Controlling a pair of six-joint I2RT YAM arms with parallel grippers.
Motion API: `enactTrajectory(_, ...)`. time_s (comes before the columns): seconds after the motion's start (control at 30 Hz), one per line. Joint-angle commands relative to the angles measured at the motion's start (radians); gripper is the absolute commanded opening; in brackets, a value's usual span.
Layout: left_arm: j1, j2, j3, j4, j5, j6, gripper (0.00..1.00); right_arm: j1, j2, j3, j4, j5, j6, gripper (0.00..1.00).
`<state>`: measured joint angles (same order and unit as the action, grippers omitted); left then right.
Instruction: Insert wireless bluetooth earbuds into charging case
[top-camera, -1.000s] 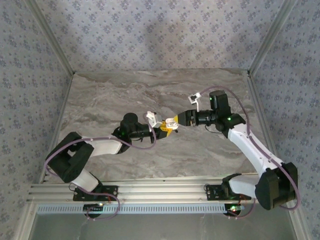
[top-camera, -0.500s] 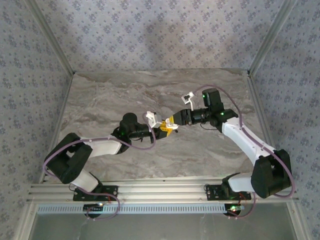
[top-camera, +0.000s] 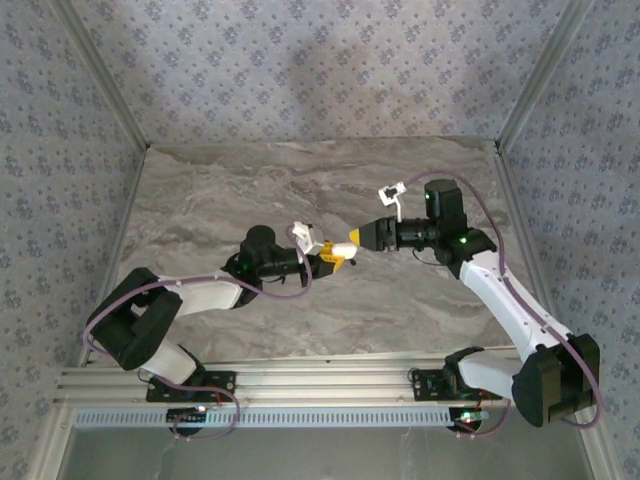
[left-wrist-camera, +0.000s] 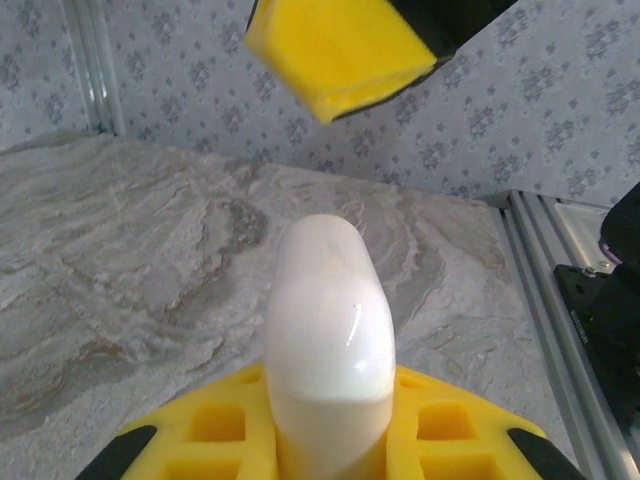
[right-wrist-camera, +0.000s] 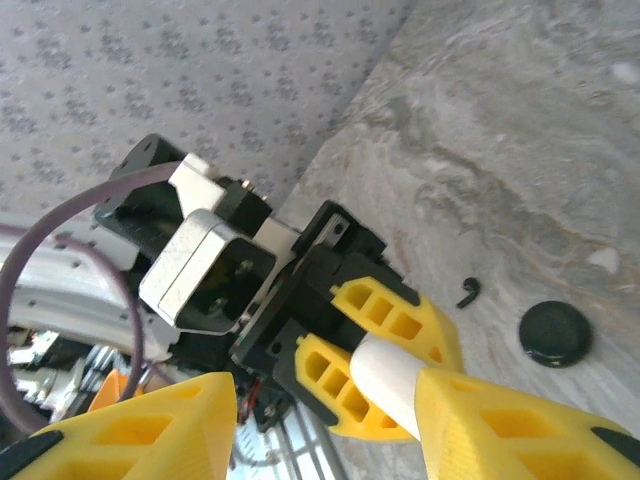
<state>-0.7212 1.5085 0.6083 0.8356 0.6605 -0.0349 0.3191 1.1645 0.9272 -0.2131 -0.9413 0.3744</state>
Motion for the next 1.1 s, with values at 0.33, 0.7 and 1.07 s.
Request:
enactTrajectory(0.33,-0.028,0.069,0.34,-0.561,-0.183,-0.309,0.12,-0.163,-0.064,-0.131,-0.097,0.535,0.247,0.5)
enactTrajectory(0.7,-0.038,0.307,0.629,-0.76,-0.261,-0.67,0.12,-0.201,-0.139,-0.245,-0.138,0.65,0.347,0.5)
enactTrajectory(1.07,-0.084,0.602,0.897,-0.876,-0.209,-0.859,0.13,-0.224,-0.249,-0.321,-0.158,0.677,0.354,0.5)
